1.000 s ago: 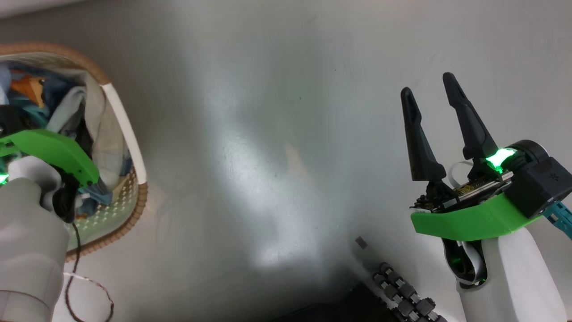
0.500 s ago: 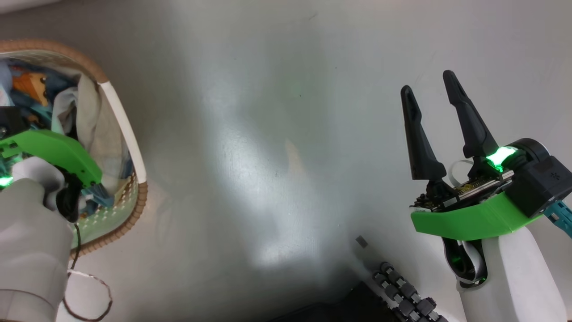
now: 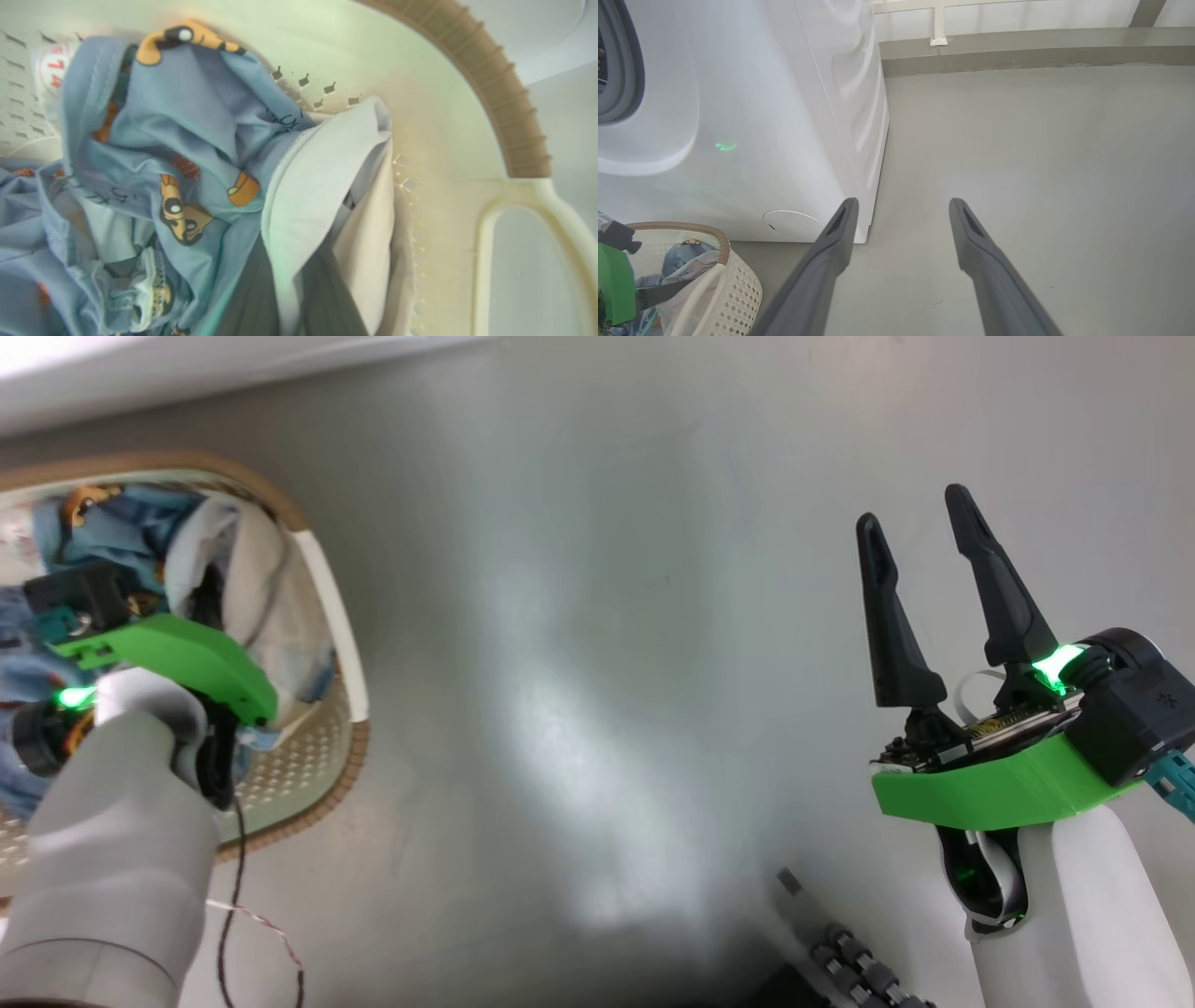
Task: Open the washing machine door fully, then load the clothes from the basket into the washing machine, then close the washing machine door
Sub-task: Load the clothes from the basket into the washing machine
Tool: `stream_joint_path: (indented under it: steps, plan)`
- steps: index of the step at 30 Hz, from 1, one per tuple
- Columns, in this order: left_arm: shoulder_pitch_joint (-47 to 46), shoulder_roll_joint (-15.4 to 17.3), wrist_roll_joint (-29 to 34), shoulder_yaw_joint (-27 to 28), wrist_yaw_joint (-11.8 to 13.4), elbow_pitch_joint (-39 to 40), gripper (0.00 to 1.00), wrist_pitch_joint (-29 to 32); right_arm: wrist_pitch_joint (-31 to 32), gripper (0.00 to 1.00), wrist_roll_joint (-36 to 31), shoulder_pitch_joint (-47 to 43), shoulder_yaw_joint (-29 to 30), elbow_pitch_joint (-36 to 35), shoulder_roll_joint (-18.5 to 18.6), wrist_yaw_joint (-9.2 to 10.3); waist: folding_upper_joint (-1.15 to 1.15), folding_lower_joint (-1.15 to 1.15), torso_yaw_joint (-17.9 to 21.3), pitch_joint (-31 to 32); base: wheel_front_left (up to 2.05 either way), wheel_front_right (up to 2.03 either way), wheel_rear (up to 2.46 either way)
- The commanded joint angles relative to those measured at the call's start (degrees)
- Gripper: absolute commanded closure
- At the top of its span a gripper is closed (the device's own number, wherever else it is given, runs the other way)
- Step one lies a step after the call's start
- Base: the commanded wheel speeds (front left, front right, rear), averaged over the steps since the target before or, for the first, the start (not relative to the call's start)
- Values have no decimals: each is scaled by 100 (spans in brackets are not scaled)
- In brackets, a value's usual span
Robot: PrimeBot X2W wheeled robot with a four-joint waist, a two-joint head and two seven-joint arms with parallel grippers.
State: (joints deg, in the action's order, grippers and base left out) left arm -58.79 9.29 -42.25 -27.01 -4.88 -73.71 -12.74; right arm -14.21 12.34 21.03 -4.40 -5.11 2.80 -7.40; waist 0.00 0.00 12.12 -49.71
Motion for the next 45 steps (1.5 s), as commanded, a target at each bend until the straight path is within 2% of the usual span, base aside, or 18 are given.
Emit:
stream_joint_path:
  steps: [1,8,19,30,41,45]
  plan:
    - [240,168,23,69,-21,53,100,-67,11,0,-57,-268,-71,-122,8,-9,0,0,-214,252,0,0,0]
    - [428,147,142,121,63,355,100,-220,198,0,-193,-369,-39,-117,8,-9,0,0,-432,788,0,0,0]
    - [1605,295,798,857,530,2248,100,-225,373,0,-302,-620,53,41,8,-9,0,0,-697,1716,0,0,0]
    - [3114,261,1396,1568,717,3865,100,-225,499,0,-416,-1077,215,227,8,-9,0,0,-938,2752,0,0,0]
    - [4282,165,1819,1722,941,5182,100,-226,644,0,-475,-1567,411,256,8,-9,0,0,-1175,3625,0,0,0]
    - [4753,195,1902,1723,1094,5672,100,-226,710,0,-460,-1769,405,241,8,-9,0,0,-1184,3944,0,0,0]
